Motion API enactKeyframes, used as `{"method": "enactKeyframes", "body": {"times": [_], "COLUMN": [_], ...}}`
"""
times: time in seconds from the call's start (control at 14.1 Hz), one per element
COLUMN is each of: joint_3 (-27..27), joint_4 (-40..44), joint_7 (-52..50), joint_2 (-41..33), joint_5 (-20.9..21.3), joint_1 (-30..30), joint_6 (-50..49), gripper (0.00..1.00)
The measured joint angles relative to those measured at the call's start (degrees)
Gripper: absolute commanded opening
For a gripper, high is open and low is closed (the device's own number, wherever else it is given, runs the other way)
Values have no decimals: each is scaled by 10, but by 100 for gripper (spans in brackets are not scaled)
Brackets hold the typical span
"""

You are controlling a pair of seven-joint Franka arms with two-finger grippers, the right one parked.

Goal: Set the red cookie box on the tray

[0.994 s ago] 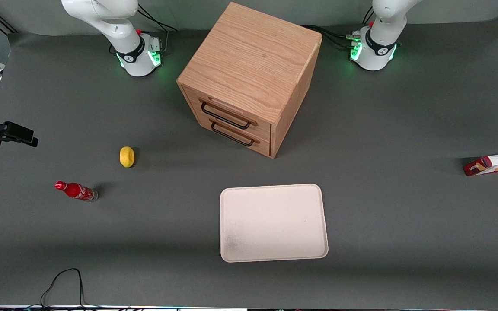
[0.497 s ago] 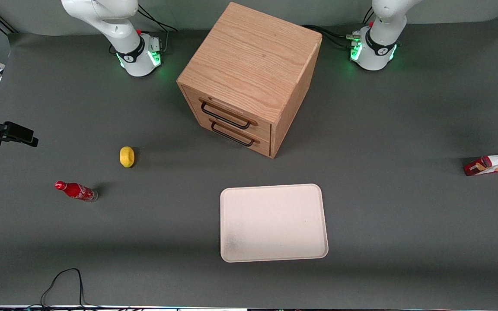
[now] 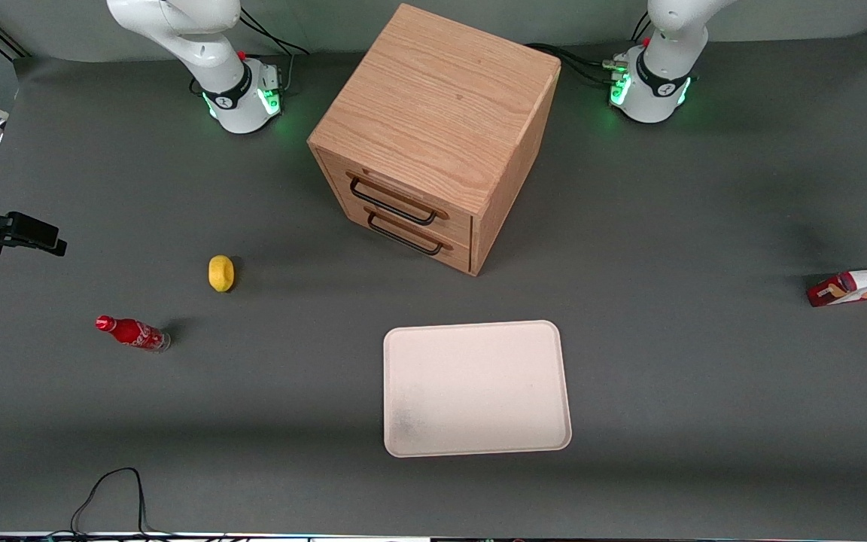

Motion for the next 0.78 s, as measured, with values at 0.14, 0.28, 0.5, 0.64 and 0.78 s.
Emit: {"method": "enactKeyframes", "body": {"times": [0.14, 0.28, 0.5, 0.64, 0.78], "joint_3": [-5, -5, -5, -5, -5], "joint_4": [0, 0, 0, 1, 1], "joint_7": [6, 8, 10, 10, 15], "joint_2": [15, 24, 26, 26, 26], "joint_5": [0, 0, 0, -2, -4], "joint_1": [0, 0, 0, 0, 0], "joint_6": [20, 28, 28, 28, 28], "gripper": [99, 99, 98, 1, 0]}}
